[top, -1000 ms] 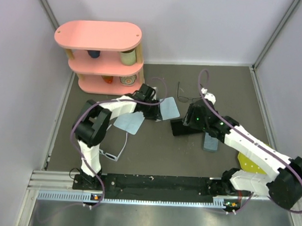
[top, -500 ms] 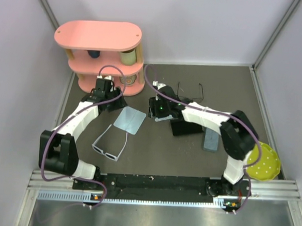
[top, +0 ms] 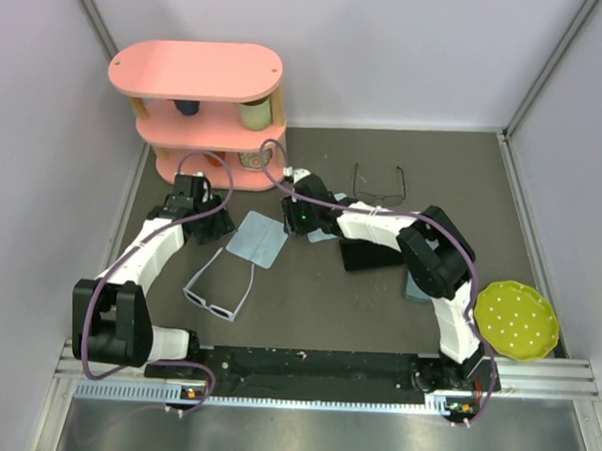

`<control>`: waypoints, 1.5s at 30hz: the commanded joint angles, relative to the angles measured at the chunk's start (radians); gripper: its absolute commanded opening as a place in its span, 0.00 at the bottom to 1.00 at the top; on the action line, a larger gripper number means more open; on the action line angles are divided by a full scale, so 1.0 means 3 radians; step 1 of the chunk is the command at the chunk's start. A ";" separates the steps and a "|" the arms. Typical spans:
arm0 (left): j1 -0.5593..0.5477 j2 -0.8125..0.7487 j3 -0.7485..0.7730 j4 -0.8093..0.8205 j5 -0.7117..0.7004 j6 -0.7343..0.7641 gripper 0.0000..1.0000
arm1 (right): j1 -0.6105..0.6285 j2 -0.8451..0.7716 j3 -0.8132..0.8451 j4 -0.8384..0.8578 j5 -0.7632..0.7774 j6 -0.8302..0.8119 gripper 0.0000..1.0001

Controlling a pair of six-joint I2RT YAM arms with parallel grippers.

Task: Organize the sunglasses
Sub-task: Pick up the corner of the glasses cleaning cloth at the corner of the board, then place the glasses cleaning cloth at the center of the board.

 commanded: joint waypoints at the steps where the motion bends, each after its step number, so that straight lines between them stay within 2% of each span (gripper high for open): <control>1: 0.0105 -0.0096 -0.0043 -0.0004 0.0101 0.0050 0.57 | 0.0117 0.0051 -0.0100 0.0620 0.0221 -0.0144 0.40; 6: 0.0151 -0.0122 -0.0038 -0.0019 0.0224 0.0039 0.57 | 0.0188 0.0209 -0.0060 0.0646 0.0396 -0.0185 0.38; 14: 0.0197 -0.0203 -0.0078 -0.0060 0.0198 0.0116 0.58 | 0.0301 0.0378 0.0073 0.0371 0.0785 -0.0349 0.34; 23: 0.0197 -0.0224 -0.0094 -0.0040 0.0285 0.0121 0.58 | 0.0347 0.0174 -0.0095 0.0171 0.1010 -0.0165 0.00; 38: 0.0197 -0.0086 -0.0181 0.0057 0.0632 -0.0012 0.58 | 0.0388 -0.0623 -0.0658 -0.0616 0.1071 0.0939 0.00; 45: 0.0192 0.0077 -0.0119 0.0113 0.0842 -0.0109 0.58 | 0.0470 -0.0976 -0.0999 -0.1051 0.0749 0.1420 0.00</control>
